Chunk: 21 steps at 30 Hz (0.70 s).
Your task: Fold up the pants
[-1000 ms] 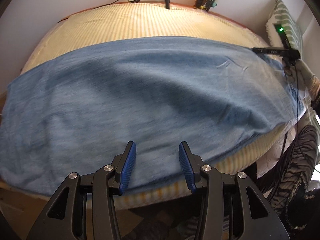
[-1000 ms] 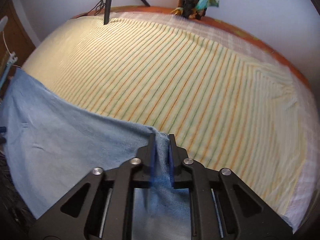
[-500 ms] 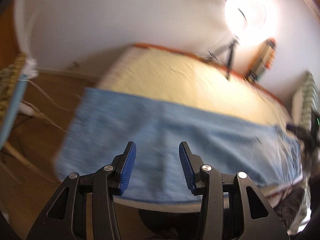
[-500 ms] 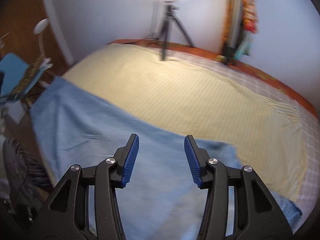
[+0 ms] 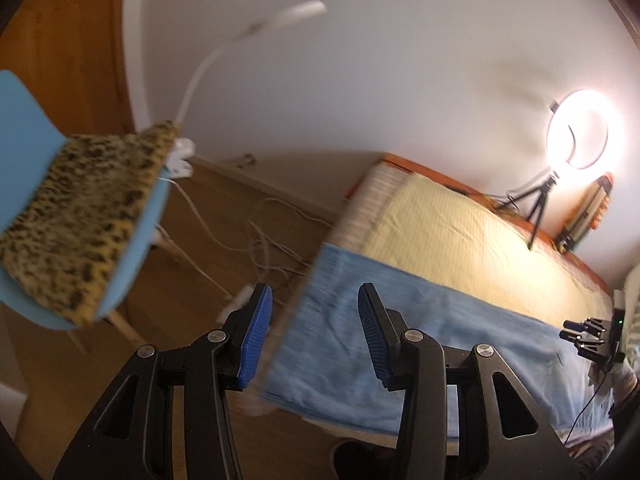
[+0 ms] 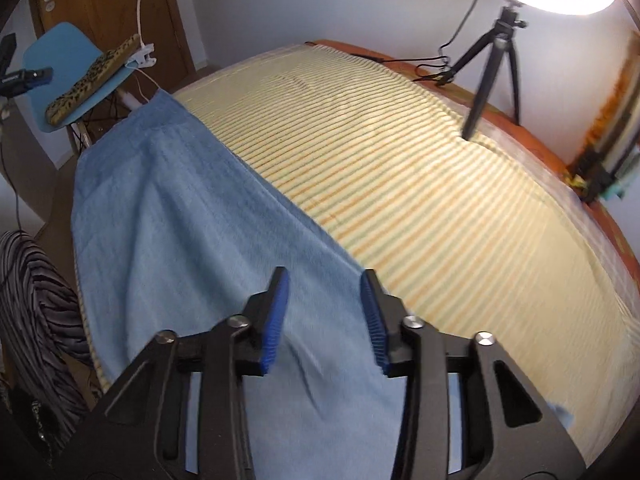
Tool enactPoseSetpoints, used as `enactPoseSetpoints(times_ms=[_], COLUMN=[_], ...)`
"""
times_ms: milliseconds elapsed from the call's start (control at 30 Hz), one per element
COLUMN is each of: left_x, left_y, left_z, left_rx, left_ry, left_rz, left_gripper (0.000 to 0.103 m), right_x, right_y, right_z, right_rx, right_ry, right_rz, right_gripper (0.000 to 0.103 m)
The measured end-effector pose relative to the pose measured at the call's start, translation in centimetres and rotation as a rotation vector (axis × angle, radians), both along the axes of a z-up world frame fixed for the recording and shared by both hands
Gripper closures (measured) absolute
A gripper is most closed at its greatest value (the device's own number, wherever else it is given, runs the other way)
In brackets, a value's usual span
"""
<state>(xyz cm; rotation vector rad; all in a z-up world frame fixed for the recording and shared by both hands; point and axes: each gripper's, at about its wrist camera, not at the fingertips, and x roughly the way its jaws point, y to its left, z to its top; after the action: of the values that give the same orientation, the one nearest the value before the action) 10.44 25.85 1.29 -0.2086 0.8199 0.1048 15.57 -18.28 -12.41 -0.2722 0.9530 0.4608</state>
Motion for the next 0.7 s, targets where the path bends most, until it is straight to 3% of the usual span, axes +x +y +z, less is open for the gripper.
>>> enactPoseSetpoints(times_ms=[233,367,433,467,500,700], left_x=[-1.8,-2.9,-3.2,-3.3,-3.4,-2.3], left_y=[5.3,6.4,6.5,6.3,6.0,3.2], left_z=[3.4,3.6,2.9,2.4,1.5,-4.6], left_rx=[0.054,0.074,0.071,0.069,0.056,0.01], left_ry=[-0.021,-0.016,-0.003,0.004,0.012,0.103], left_rz=[0.107,0.131,0.12,0.115,0.104,0.028], left_gripper=[0.06,0.06,0.06,0.06,0.06,0.06], right_x=[3.6,4.1,4.2,4.1,4.0,3.4], right_y=[4.0,4.7,4.6,4.5,4.5,5.7], right_z=[-2.8,-4.1,-4.1,-4.1,-4.0,-3.5], right_rx=[-0.057,-0.108,-0.096,-0.081,-0.081,-0.179], right_ry=[0.044,0.067,0.066,0.069,0.063,-0.021], right_rz=[0.12,0.151,0.153,0.155,0.154,0.143], right_gripper=[0.071,0.071,0.074,0.089,0.094,0.101])
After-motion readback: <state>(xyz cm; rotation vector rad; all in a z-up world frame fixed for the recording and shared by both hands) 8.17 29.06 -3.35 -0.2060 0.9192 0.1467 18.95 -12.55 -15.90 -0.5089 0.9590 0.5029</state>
